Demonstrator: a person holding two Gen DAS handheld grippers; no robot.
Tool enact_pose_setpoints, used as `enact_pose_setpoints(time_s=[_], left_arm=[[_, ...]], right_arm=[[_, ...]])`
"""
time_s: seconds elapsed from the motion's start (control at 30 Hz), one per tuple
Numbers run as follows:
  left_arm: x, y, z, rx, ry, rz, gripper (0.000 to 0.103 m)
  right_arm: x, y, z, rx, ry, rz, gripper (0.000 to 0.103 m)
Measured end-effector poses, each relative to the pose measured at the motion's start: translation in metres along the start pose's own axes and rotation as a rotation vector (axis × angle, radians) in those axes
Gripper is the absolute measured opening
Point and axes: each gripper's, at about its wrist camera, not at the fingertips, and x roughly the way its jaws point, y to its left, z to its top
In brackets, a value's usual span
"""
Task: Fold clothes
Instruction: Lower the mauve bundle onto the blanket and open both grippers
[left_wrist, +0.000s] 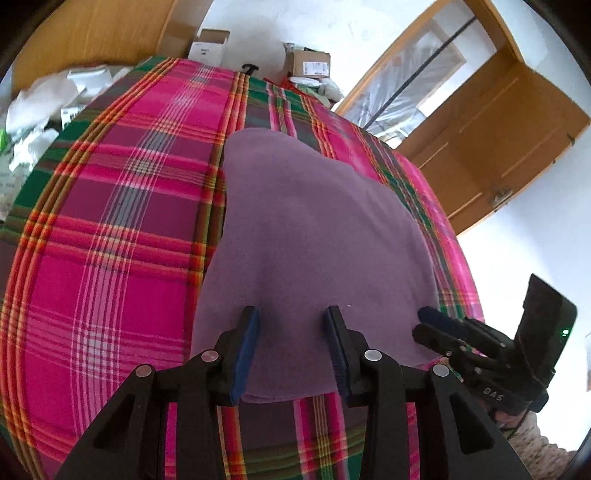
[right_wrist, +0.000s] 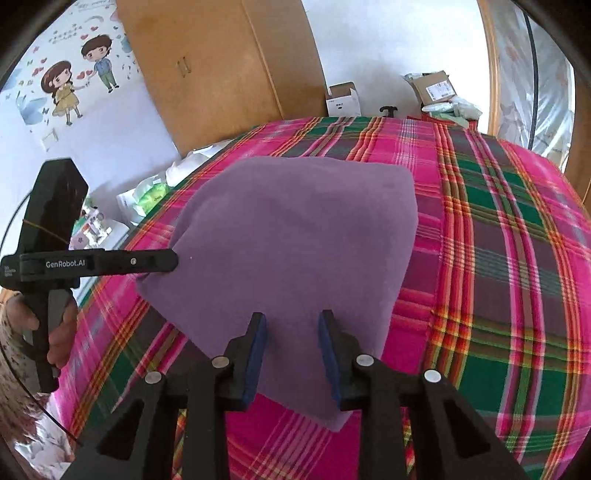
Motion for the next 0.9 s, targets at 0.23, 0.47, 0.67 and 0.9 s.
enact_pose_setpoints(time_s=[0.23, 0.47, 0.67, 0.9], left_arm=[[-0.014, -0.015, -0.011, -0.001, -0.005, 0.058, 0.038], [-0.034, -0.028, -0.035, 0.030, -0.014, 0.082, 0.038], [-0.036, -0.040, -0.064, 0.059, 0.004, 0.086, 0.038], [-0.037, -0.055, -0.081, 0.100, -0.104, 0.201, 0.038]], right_arm=[[-0.018, 0.005, -0.009, 0.019, 0.042, -0.073, 0.030], [-0.054, 0.016, -0.037, 0.003, 0.082, -0.098, 0.030], [-0.055, 0.031, -0.065, 0.044, 0.059, -0.110, 0.030], [-0.040, 0.043, -0.070, 0.107, -0.016, -0.202, 0.030]])
